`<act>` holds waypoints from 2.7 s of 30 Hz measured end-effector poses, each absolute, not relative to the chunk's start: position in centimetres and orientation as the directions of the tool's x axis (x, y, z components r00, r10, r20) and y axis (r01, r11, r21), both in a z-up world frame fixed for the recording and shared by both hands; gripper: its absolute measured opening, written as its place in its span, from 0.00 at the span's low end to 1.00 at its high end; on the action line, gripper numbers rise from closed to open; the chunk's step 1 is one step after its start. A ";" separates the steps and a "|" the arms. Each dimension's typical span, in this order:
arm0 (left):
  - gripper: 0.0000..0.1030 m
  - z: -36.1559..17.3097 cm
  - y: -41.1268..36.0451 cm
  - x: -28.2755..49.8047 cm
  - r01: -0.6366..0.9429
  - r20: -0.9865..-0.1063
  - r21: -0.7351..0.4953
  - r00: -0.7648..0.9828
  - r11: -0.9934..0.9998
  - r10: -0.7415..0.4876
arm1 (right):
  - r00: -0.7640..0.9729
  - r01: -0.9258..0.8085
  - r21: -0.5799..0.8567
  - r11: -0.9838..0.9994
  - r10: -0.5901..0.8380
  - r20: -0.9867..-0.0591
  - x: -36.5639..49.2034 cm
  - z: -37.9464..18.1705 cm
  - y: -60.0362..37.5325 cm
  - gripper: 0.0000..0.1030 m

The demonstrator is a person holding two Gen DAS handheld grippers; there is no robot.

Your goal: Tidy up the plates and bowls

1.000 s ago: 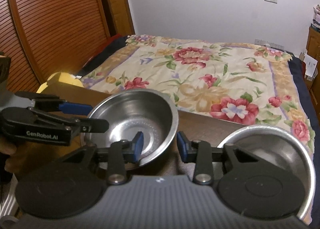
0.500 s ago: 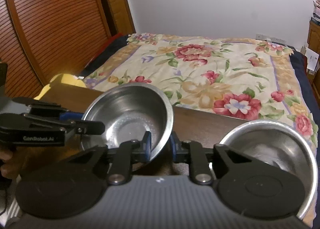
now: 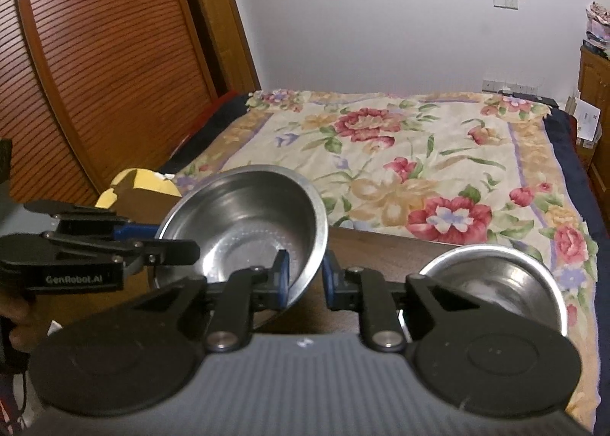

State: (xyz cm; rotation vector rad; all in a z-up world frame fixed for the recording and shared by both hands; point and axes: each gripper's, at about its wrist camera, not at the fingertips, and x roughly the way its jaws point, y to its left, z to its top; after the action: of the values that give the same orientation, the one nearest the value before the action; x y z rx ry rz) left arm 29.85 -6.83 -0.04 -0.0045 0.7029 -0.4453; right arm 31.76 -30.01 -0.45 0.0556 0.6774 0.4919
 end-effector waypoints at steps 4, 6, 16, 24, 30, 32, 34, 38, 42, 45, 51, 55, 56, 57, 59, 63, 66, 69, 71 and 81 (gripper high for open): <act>0.25 0.3 -6.7 28.4 0.404 -0.615 -0.159 0.673 0.901 -0.411 | 0.681 -0.413 0.209 0.886 0.453 -0.576 30.4 0.1 -30.2 0.19; 0.25 0.5 -6.6 27.6 0.411 -0.611 -0.159 0.674 0.898 -0.416 | 0.682 -0.410 0.213 0.887 0.453 -0.574 29.8 0.3 -30.3 0.19; 0.25 0.8 -6.3 23.1 0.440 -0.589 -0.146 0.681 0.886 -0.435 | 0.700 -0.397 0.191 0.898 0.430 -0.570 25.8 0.6 -30.1 0.19; 0.25 0.8 -6.2 20.3 0.456 -0.583 -0.137 0.680 0.879 -0.444 | 0.708 -0.393 0.181 0.902 0.422 -0.566 22.8 0.6 -30.1 0.19; 0.25 0.9 -6.2 18.7 0.469 -0.575 -0.134 0.681 0.873 -0.454 | 0.708 -0.392 0.180 0.902 0.421 -0.567 21.3 0.6 -30.3 0.19; 0.25 0.8 -6.1 18.2 0.473 -0.573 -0.135 0.679 0.871 -0.458 | 0.707 -0.392 0.184 0.901 0.423 -0.567 21.0 0.6 -30.4 0.20; 0.26 0.6 -6.2 17.7 0.482 -0.573 -0.134 0.675 0.866 -0.465 | 0.706 -0.391 0.190 0.900 0.426 -0.566 20.6 0.4 -30.5 0.20; 0.25 -0.1 -6.2 16.7 0.496 -0.574 -0.143 0.664 0.857 -0.480 | 0.704 -0.390 0.186 0.902 0.422 -0.571 19.5 -0.2 -30.4 0.20; 0.25 -0.6 -6.3 15.5 0.511 -0.577 -0.136 0.655 0.849 -0.487 | 0.697 -0.389 0.197 0.900 0.428 -0.575 18.4 -0.8 -30.6 0.20; 0.26 -0.8 -6.5 14.2 0.527 -0.574 -0.113 0.657 0.842 -0.488 | 0.693 -0.390 0.205 0.898 0.433 -0.576 17.3 -1.1 -30.7 0.20; 0.26 -2.1 -6.8 12.1 0.554 -0.585 -0.075 0.649 0.829 -0.486 | 0.692 -0.396 0.201 0.896 0.435 -0.575 15.1 -1.6 -30.6 0.20; 0.26 -3.0 -6.8 11.0 0.562 -0.588 -0.073 0.643 0.824 -0.490 | 0.689 -0.385 0.215 0.897 0.435 -0.580 14.0 -2.4 -30.9 0.20; 0.26 -3.0 -6.8 10.7 0.563 -0.588 -0.068 0.645 0.824 -0.489 | 0.689 -0.384 0.216 0.898 0.434 -0.580 13.8 -2.5 -30.9 0.20; 0.26 -3.2 -6.9 10.4 0.564 -0.587 -0.061 0.647 0.824 -0.486 | 0.688 -0.384 0.216 0.898 0.434 -0.581 13.5 -2.7 -30.9 0.20; 0.27 -3.5 -6.9 10.0 0.565 -0.588 -0.050 0.650 0.824 -0.481 | 0.686 -0.383 0.219 0.897 0.436 -0.583 13.1 -3.1 -30.9 0.20; 0.27 -4.2 -6.9 9.7 0.562 -0.594 -0.034 0.653 0.826 -0.469 | 0.695 -0.395 0.186 0.900 0.425 -0.580 12.2 -3.8 -30.6 0.20; 0.27 -4.7 -7.1 9.6 0.563 -0.603 -0.016 0.654 0.827 -0.457 | 0.693 -0.399 0.175 0.900 0.421 -0.585 12.1 -4.2 -30.6 0.19; 0.27 -5.1 -7.4 9.6 0.563 -0.609 0.007 0.658 0.827 -0.443 | 0.699 -0.406 0.146 0.902 0.410 -0.586 12.0 -4.5 -30.5 0.19; 0.27 -5.3 -7.4 9.4 0.564 -0.608 0.028 0.665 0.825 -0.434 | 0.709 -0.414 0.103 0.904 0.392 -0.586 11.8 -4.7 -30.1 0.19; 0.27 -5.7 -7.5 9.4 0.559 -0.601 0.093 0.691 0.824 -0.401 | 0.744 -0.437 -0.043 0.898 0.335 -0.578 11.6 -4.5 -29.3 0.19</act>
State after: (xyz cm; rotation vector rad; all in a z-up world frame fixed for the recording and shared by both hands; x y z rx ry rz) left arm 9.35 -7.47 -5.68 0.2792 0.6005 -0.5444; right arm 11.56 -29.31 -4.55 -0.1803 0.5968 0.4254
